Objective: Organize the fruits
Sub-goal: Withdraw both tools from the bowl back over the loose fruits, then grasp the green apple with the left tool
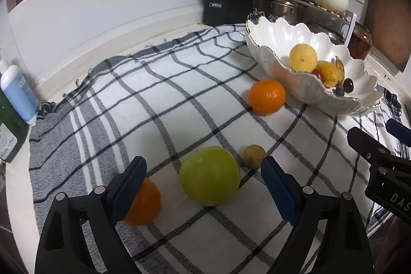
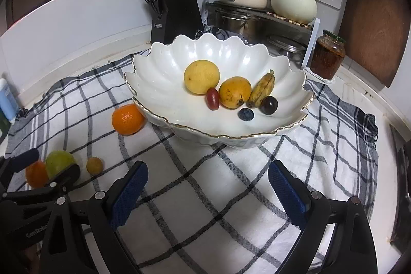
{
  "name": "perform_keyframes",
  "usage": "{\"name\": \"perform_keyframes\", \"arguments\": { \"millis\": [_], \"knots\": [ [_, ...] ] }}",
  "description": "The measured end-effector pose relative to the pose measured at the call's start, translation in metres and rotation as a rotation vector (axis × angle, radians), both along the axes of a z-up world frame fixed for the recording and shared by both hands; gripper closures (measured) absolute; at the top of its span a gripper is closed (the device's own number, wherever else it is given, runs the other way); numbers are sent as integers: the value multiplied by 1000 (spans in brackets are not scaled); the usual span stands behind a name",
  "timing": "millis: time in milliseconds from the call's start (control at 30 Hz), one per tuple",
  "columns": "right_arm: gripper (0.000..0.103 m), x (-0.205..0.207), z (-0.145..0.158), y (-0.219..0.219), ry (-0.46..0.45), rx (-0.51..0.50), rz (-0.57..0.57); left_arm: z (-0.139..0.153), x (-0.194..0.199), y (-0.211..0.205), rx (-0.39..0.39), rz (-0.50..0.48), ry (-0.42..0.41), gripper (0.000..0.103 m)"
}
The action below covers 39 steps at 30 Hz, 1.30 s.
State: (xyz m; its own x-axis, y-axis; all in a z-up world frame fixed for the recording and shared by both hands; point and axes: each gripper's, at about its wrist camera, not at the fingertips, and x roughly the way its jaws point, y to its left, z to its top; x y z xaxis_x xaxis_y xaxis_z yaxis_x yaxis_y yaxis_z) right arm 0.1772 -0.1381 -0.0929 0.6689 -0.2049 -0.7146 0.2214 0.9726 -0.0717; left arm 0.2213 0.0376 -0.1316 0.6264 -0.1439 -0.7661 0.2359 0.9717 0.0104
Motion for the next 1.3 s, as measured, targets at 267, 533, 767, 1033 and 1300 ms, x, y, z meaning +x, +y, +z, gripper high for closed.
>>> {"name": "perform_keyframes", "arguments": {
  "millis": [267, 533, 767, 1033, 1300],
  "knots": [
    [7, 1, -4, -3, 12, 10, -5, -5, 2, -5, 19, -20, -4, 20],
    [7, 3, -5, -3, 15, -2, -9, -18, 6, -11, 3, -45, 52, 42],
    [7, 3, -5, -3, 15, -4, -7, -16, 7, -8, 0, -36, 45, 55],
    [7, -1, 1, -3, -3, -4, 2, -7, 1, -8, -17, -36, 28, 56],
    [7, -4, 13, 2, -36, 21, 25, 23, -9, 4, -25, -14, -42, 56]
  ]
}}
